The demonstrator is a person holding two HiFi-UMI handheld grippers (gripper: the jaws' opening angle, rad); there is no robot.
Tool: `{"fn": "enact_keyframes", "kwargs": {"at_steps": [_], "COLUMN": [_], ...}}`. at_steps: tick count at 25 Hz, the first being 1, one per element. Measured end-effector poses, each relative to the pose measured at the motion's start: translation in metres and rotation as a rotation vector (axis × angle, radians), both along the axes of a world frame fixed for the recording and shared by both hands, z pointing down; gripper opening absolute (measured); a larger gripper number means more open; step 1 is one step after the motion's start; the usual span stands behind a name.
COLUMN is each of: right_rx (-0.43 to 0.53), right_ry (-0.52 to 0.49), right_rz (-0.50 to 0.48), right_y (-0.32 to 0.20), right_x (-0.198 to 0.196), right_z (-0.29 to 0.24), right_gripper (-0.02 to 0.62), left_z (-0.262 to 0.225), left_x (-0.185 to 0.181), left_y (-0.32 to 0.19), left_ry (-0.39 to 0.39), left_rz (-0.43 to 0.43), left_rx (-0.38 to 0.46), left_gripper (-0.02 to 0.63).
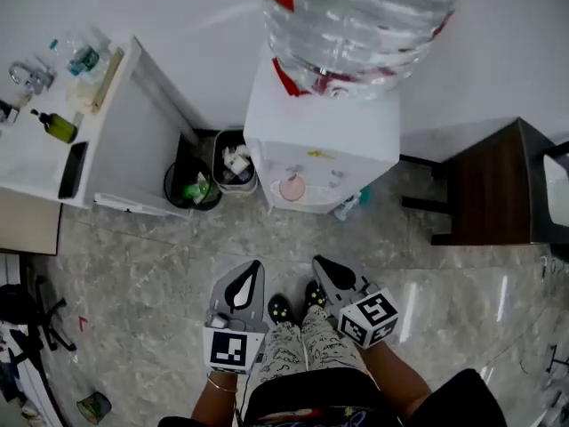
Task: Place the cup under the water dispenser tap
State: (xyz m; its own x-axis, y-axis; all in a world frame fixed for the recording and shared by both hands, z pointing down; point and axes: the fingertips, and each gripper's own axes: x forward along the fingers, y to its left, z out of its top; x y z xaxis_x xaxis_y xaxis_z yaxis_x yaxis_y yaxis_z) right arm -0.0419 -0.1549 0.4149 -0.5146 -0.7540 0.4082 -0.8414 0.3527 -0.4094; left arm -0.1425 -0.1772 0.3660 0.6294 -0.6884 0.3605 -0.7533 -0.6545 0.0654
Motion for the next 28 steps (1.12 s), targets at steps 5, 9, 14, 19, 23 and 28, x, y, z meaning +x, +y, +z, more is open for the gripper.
{"fn": "enact_keyframes", "kwargs": {"at_steps": [5,9,14,19,23,28], "right_rx": [0.217,0.338,0.348,0.292,0.289,0.299], "right_ry": [-0.009,-0.01,0.01,-0.013,-0.031,-0.027], "right_rz": [-0.001,0.038,0.055,0.114,0.116,0.103], "right_y": [-0.005,-0.004,0.025,0.055,0.063,0.062], "right_x": [0.017,0.03,0.038,0.046,0.046,0.045], "right_z": [-0.151,-0.216,-0.221,-0.211,-0.215,-0.213], "right_gripper": [0.014,0.014,0.014,0.014,0.014,0.014], "left_z": [-0.115,-0.177,-0.194,-0.184,-0.191,-0.188], "left_x": [-0.003,0.008,0.01,0.01,0.014,0.018], "left_y": [0.007,0.007,0.02,0.038,0.043,0.047], "left_ry": [0.108,0.09,0.116,0.103,0.126,0.123], "left_rz": [-0.007,0.055,0.084,0.096,0.086,0.094], "left_rx": [0.064,0.193,0.26,0.222,0.212,0.22], "left_gripper": [-0.003,-0.003,-0.003,-0.003,-0.003,-0.003]}}
